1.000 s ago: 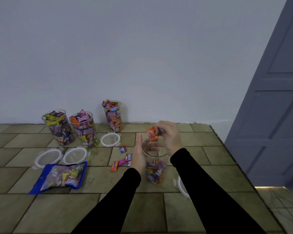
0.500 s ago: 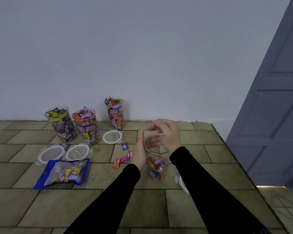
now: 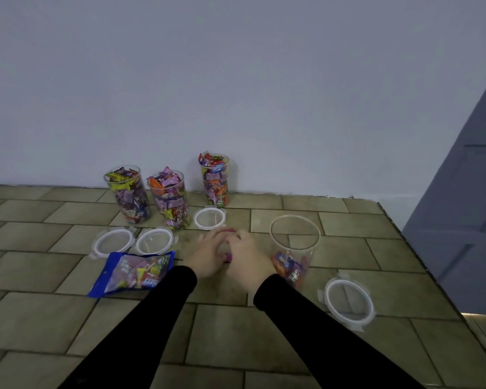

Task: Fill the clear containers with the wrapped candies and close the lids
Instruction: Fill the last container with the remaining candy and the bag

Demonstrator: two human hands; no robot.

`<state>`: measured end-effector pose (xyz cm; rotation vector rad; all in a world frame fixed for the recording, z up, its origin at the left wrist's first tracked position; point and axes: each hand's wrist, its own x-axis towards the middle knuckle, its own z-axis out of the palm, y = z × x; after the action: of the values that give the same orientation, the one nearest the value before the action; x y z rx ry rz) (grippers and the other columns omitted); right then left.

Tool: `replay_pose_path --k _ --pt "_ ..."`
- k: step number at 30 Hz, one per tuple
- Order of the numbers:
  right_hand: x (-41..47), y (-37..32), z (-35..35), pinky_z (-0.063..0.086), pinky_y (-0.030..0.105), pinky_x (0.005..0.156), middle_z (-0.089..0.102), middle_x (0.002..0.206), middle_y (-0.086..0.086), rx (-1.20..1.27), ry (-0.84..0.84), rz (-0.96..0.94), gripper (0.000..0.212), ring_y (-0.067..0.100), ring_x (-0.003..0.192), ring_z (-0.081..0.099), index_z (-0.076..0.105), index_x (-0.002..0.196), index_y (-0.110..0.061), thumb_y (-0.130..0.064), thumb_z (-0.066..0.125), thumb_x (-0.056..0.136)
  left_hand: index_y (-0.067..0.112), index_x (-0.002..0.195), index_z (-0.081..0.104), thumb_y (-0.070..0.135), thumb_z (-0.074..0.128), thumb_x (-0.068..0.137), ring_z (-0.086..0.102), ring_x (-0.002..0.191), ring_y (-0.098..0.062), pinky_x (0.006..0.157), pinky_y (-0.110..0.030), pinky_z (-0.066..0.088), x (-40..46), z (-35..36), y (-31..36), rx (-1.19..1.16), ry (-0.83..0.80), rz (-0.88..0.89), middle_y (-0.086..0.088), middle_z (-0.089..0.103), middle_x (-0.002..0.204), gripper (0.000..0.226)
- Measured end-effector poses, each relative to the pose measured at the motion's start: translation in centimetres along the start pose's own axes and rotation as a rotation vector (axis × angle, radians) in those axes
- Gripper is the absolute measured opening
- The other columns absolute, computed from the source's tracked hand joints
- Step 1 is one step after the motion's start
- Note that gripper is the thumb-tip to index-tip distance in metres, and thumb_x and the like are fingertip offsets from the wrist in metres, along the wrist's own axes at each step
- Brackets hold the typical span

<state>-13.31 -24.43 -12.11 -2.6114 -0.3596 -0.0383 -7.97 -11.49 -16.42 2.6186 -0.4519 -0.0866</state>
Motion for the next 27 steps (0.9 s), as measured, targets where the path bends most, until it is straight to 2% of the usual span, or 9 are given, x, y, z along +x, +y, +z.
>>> replay_pose_path --k 3,6,8,10,12,15,21,24,27 --pt "0.0 0.2 2.4 0.035 0.040 0.104 0.030 0.145 0.020 -0.255 -0.106 0.083 0.044 0.035 0.129 0.037 0.032 0.141 -0.001 -0.003 0.033 0.097 0.032 0.148 0.029 0.018 0.047 0.094 0.031 0.132 -0.028 0.109 -0.032 0.026 -0.2 0.3 -1.1 0.197 -0.063 0.040 0.008 0.011 0.160 0.059" --pt "0.4 1.2 4.7 0.034 0.049 0.105 0.011 0.156 0.020 -0.298 -0.160 0.248 0.054 0.038 0.141 0.019 0.012 0.150 -0.008 -0.011 0.028 0.100 0.036 0.152 0.015 0.039 0.038 0.099 0.028 0.134 -0.026 0.110 -0.038 0.029 0.0 1.3 -1.9 0.269 -0.128 -0.001 0.011 -0.001 0.162 0.057" --pt "0.8 1.8 5.7 0.026 0.053 0.109 0.003 0.159 0.016 -0.307 -0.193 0.283 0.058 0.038 0.145 0.006 0.003 0.153 -0.012 -0.014 0.027 0.100 0.036 0.153 0.010 0.060 0.018 0.094 0.028 0.135 -0.024 0.109 -0.038 0.031 0.1 1.7 -2.2 0.318 -0.109 -0.022 0.012 -0.004 0.162 0.064" --pt "1.3 2.2 6.2 0.022 0.054 0.111 0.001 0.159 0.015 -0.341 -0.179 0.270 0.060 0.036 0.146 0.005 0.001 0.153 -0.013 -0.015 0.028 0.099 0.035 0.153 0.008 0.068 -0.004 0.078 0.032 0.133 -0.023 0.105 -0.038 0.033 0.3 1.8 -2.3 0.383 -0.069 0.007 0.011 -0.003 0.162 0.083" --pt "2.0 2.6 6.2 0.021 0.052 0.111 0.001 0.159 0.014 -0.370 -0.153 0.259 0.061 0.034 0.144 0.010 0.002 0.153 -0.015 -0.017 0.029 0.098 0.033 0.154 0.008 0.065 0.000 0.086 0.034 0.132 -0.023 0.105 -0.037 0.033 1.0 2.0 -2.4 0.423 -0.066 0.032 0.010 0.000 0.162 0.076" --pt "3.0 3.2 6.5 0.023 0.047 0.109 0.011 0.156 0.013 -0.301 -0.119 0.261 0.057 0.032 0.139 0.018 0.015 0.151 -0.018 -0.016 0.032 0.097 0.029 0.154 0.014 0.048 0.023 0.102 0.033 0.132 -0.022 0.107 -0.035 0.032 1.9 2.3 -2.7 0.380 -0.063 0.055 0.009 0.008 0.161 0.056" --pt "3.9 3.1 6.8 0.040 0.036 0.093 0.038 0.134 0.014 -0.268 -0.007 0.291 0.036 0.028 0.117 0.045 0.037 0.135 -0.012 -0.015 0.028 0.100 0.018 0.142 0.038 0.029 0.037 0.102 0.042 0.125 -0.027 0.100 -0.035 0.036 2.2 2.4 -2.4 0.269 -0.035 0.070 -0.003 0.034 0.146 0.041" --pt "4.3 2.5 6.3 0.047 0.034 0.085 0.044 0.133 0.018 -0.325 -0.032 0.267 0.030 0.028 0.111 0.057 0.040 0.127 -0.006 -0.011 0.025 0.101 0.015 0.129 0.045 0.020 0.040 0.100 0.049 0.115 -0.028 0.094 -0.039 0.042 2.1 2.6 -2.4 0.189 -0.018 0.024 -0.007 0.041 0.132 0.030" --pt "4.3 2.3 6.2 0.049 0.033 0.083 0.048 0.132 0.019 -0.358 -0.049 0.249 0.029 0.028 0.109 0.061 0.040 0.125 -0.003 -0.009 0.024 0.102 0.010 0.120 0.047 0.014 0.039 0.099 0.052 0.105 -0.029 0.088 -0.037 0.043 1.9 2.8 -2.2 0.166 -0.005 -0.026 -0.010 0.042 0.127 0.023"
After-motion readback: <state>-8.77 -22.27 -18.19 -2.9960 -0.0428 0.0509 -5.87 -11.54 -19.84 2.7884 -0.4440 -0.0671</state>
